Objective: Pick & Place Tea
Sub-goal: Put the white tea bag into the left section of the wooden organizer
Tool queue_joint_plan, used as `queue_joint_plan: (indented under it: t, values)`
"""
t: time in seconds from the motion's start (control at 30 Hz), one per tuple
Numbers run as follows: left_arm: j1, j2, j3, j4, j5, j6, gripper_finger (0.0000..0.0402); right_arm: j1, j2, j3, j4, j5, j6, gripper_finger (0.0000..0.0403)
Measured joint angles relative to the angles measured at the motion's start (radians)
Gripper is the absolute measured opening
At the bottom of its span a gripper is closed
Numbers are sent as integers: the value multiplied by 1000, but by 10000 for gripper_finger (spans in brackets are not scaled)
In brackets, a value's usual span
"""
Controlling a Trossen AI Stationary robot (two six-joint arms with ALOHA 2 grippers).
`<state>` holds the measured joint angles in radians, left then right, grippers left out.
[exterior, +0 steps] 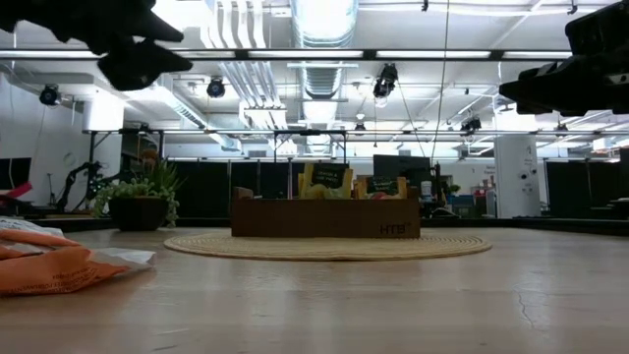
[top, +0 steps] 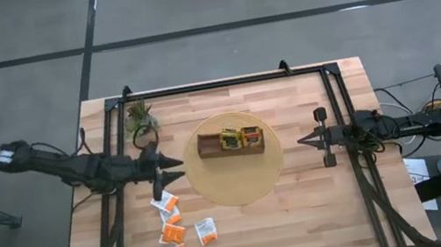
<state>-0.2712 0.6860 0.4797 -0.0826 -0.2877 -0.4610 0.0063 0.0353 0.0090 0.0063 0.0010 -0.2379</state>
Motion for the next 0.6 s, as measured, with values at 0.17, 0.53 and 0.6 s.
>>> queue_joint_plan:
  t: [0.17,0.53,0.6]
  values:
    - [-152,0,0,-62,-195,-161,183,0,0,0,0,0,2,8]
    - [-461,107,-6,-131,-472,-508,183,0,0,0,0,0,2,8]
    - [-493,137,-6,-145,-498,-577,183,0,0,0,0,0,2,8]
